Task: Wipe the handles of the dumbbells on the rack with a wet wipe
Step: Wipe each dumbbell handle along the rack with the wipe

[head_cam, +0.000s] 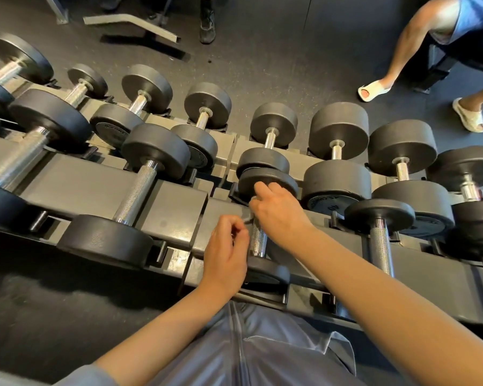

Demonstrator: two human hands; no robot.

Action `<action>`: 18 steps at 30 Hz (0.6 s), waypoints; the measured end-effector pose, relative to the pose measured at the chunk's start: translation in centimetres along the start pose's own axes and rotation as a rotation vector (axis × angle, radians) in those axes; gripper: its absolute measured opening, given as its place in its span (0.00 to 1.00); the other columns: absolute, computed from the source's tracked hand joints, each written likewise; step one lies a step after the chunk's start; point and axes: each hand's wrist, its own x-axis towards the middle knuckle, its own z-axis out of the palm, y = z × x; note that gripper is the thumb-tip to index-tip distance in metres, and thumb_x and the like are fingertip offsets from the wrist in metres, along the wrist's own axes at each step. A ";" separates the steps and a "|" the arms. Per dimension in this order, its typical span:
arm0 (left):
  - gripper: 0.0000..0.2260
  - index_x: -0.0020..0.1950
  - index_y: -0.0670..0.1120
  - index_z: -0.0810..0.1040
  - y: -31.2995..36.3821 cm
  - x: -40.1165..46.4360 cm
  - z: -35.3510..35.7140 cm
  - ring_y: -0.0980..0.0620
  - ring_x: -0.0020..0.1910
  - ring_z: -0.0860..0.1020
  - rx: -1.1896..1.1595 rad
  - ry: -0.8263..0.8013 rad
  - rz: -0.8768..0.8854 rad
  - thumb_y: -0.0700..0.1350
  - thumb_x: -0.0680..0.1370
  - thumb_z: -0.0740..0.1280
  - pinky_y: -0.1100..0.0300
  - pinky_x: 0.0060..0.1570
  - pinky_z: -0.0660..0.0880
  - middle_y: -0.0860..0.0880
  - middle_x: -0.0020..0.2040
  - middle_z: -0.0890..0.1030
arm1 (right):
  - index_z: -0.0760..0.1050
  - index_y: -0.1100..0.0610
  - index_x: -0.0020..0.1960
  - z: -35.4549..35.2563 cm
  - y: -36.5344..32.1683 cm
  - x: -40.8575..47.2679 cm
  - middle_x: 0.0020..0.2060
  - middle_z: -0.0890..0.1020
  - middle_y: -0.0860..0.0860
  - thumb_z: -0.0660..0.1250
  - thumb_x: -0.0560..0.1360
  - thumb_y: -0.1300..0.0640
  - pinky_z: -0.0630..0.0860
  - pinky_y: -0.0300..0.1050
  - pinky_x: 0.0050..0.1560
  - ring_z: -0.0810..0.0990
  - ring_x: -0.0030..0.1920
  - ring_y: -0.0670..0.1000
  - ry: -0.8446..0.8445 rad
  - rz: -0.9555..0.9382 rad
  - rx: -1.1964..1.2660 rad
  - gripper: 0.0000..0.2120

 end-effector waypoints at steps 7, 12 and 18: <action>0.11 0.48 0.55 0.68 0.5 0.2 0.5 0.59 0.38 0.71 -0.113 0.138 -0.167 0.38 0.80 0.61 0.61 0.41 0.70 0.52 0.41 0.71 | 0.82 0.52 0.53 0.6 0.6 -5.2 0.45 0.76 0.42 0.69 0.75 0.57 0.67 0.30 0.48 0.74 0.45 0.39 -0.200 0.014 0.946 0.08; 0.11 0.47 0.52 0.69 0.7 0.1 0.7 0.61 0.37 0.72 -0.077 0.159 -0.143 0.36 0.80 0.61 0.66 0.38 0.70 0.53 0.40 0.72 | 0.83 0.55 0.51 1.7 0.9 -4.3 0.44 0.75 0.44 0.70 0.74 0.60 0.69 0.31 0.46 0.74 0.44 0.43 0.042 0.059 0.786 0.07; 0.05 0.48 0.53 0.69 0.4 0.1 0.7 0.58 0.41 0.73 -0.062 0.189 -0.113 0.42 0.78 0.59 0.66 0.42 0.71 0.52 0.43 0.73 | 0.82 0.59 0.51 2.9 2.1 -1.3 0.42 0.78 0.54 0.70 0.72 0.63 0.76 0.45 0.36 0.78 0.39 0.53 0.328 0.305 0.495 0.08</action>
